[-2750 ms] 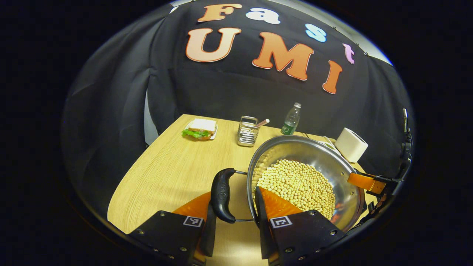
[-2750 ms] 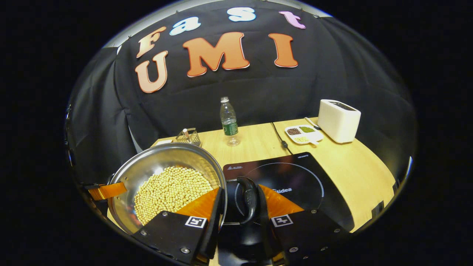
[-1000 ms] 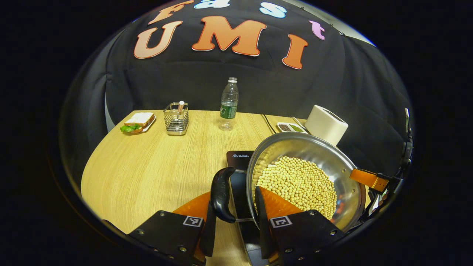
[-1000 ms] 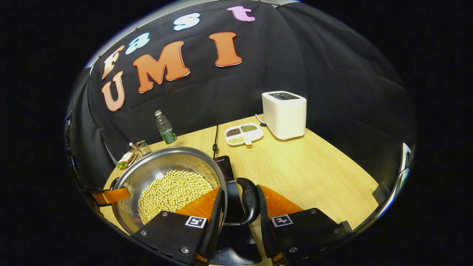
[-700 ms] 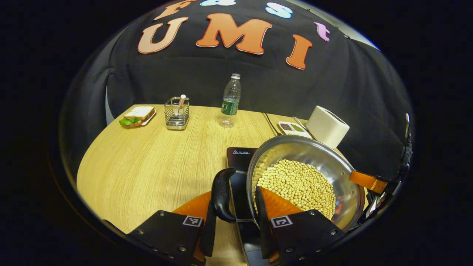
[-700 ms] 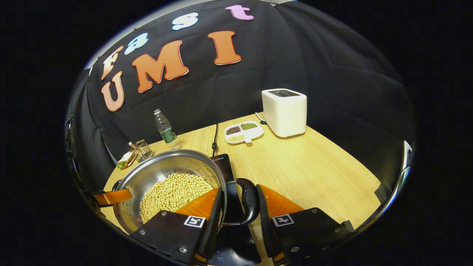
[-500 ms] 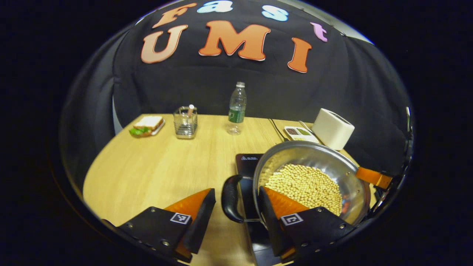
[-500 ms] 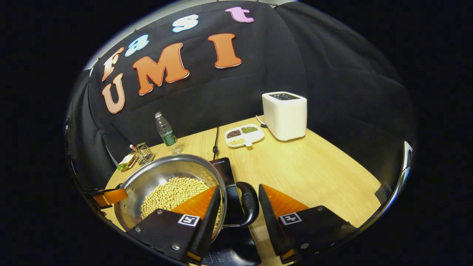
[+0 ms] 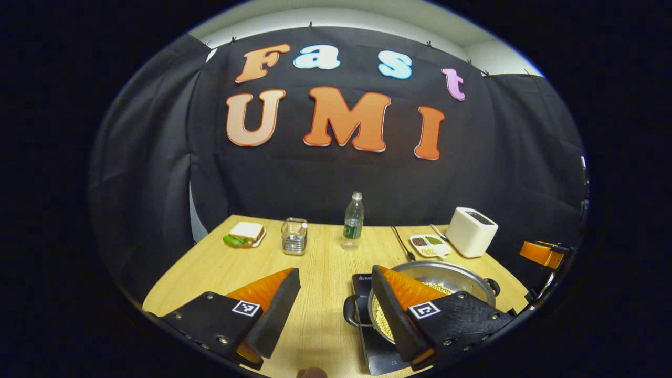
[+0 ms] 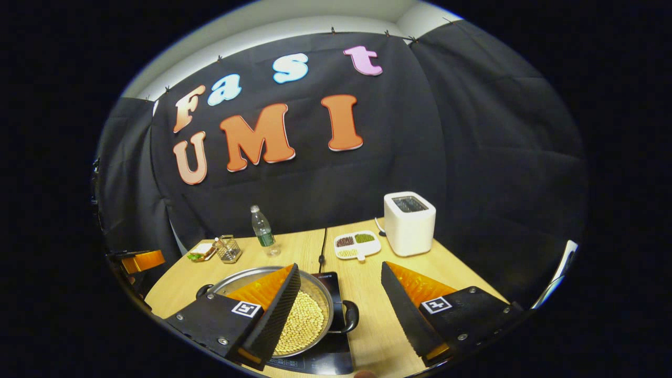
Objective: First push the handle of the pot to place it horizontally, then grasp the pot with both hands and set it on the induction cooktop.
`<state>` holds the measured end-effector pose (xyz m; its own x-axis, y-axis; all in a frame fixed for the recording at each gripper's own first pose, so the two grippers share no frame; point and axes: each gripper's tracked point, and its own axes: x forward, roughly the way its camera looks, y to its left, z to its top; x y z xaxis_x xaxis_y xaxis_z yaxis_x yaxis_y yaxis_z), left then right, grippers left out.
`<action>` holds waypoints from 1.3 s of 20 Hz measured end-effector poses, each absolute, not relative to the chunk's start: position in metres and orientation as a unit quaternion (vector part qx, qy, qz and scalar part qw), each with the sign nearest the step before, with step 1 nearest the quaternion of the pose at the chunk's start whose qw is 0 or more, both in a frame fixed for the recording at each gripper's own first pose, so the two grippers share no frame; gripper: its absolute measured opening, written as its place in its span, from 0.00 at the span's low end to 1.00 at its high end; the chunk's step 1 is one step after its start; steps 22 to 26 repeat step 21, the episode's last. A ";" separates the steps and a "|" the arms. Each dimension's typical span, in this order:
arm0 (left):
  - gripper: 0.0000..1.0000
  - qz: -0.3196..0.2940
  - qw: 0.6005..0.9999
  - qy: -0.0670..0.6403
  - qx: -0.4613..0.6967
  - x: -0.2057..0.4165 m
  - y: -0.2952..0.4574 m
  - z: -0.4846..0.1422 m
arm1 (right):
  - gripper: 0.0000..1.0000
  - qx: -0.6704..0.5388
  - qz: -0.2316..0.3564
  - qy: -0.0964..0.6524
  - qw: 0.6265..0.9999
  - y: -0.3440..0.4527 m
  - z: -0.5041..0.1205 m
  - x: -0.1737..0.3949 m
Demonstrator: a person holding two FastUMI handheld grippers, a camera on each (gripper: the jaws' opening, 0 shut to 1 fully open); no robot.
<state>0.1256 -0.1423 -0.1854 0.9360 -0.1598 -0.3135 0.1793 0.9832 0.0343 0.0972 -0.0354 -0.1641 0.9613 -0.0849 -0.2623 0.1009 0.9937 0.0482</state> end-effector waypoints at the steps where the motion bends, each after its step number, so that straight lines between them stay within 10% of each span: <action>1: 0.87 -0.085 0.987 0.136 0.030 0.121 -0.139 -0.164 | 0.95 0.027 -0.043 0.116 0.992 -0.035 -0.144 0.091; 14: 0.85 -0.077 0.997 -0.018 0.024 0.040 -0.100 0.015 | 0.95 0.010 -0.036 -0.016 0.999 -0.039 0.010 0.009; 26: 0.86 -0.050 0.998 -0.013 0.030 0.036 -0.076 0.014 | 0.95 0.012 -0.033 -0.014 0.999 -0.041 0.008 0.002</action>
